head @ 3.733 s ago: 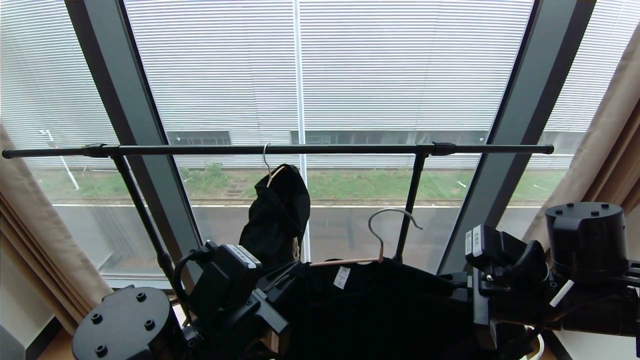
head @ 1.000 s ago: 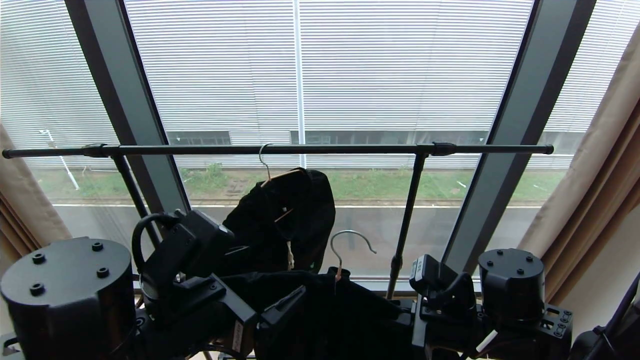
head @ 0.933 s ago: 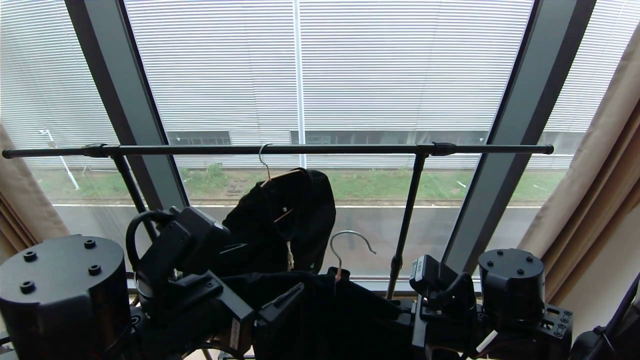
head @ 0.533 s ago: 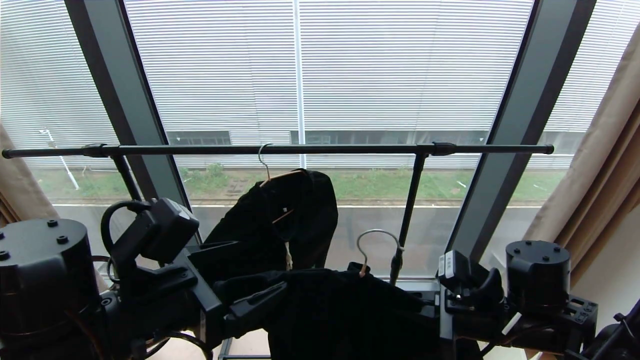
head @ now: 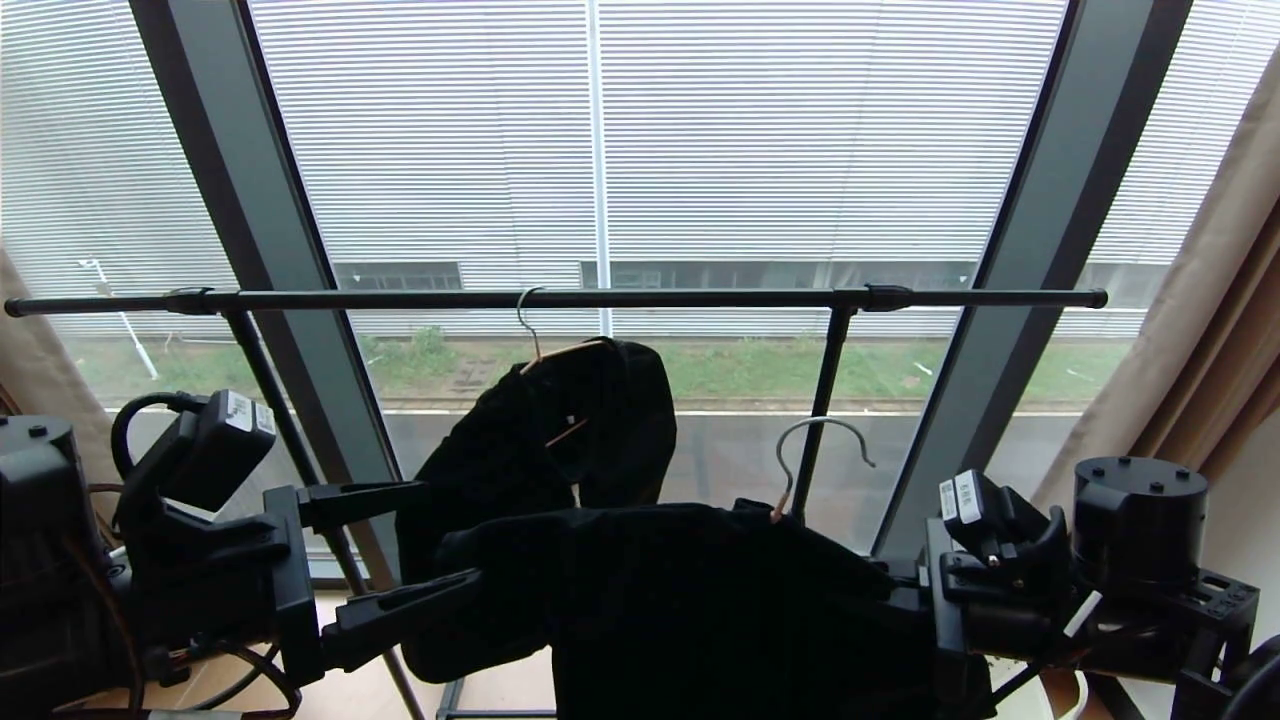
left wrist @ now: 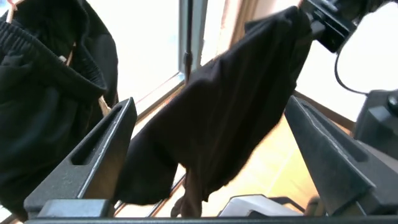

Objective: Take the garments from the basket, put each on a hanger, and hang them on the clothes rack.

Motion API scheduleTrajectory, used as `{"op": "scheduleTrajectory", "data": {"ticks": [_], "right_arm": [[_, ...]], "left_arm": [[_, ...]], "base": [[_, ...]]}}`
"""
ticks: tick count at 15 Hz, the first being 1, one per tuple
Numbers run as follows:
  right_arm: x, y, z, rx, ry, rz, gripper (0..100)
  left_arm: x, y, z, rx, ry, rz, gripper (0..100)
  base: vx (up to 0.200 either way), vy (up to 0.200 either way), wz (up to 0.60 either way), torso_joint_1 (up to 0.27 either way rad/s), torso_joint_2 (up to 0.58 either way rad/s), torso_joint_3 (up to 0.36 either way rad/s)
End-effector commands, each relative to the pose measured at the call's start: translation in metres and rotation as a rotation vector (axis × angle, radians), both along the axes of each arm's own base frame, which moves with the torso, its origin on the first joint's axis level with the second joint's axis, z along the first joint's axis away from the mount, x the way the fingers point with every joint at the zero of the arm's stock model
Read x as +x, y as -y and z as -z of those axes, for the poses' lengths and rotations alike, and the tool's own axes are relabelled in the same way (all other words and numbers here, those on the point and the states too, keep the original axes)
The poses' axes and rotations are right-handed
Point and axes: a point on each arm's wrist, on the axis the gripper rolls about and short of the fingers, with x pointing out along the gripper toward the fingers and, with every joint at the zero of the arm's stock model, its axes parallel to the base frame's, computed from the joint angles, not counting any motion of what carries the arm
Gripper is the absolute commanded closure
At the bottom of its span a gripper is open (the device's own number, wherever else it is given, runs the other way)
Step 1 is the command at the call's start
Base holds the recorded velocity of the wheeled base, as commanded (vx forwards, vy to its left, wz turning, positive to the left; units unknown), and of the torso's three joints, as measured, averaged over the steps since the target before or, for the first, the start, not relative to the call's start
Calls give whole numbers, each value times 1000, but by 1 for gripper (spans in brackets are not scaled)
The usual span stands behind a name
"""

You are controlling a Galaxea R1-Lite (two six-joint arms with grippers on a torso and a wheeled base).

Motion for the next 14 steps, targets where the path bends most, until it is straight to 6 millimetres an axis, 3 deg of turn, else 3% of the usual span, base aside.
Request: {"op": "scheduleTrajectory", "data": {"ticks": [1,3,14], "right_arm": [[-14,4,-33,6,13,-2,100],[-22,8,-51,-24,-43,-3,100],[-22,11,-49,-33,-8,-46,100]], "left_arm": [[12,-15,13,21,-28,-17,0],[17,-24,19,5,-35,38,0],[37,-24,52,7,-171,45,0]], "base": [[0,0,0,0,0,0],[0,0,0,0,0,0],[0,0,0,0,0,0]]}}
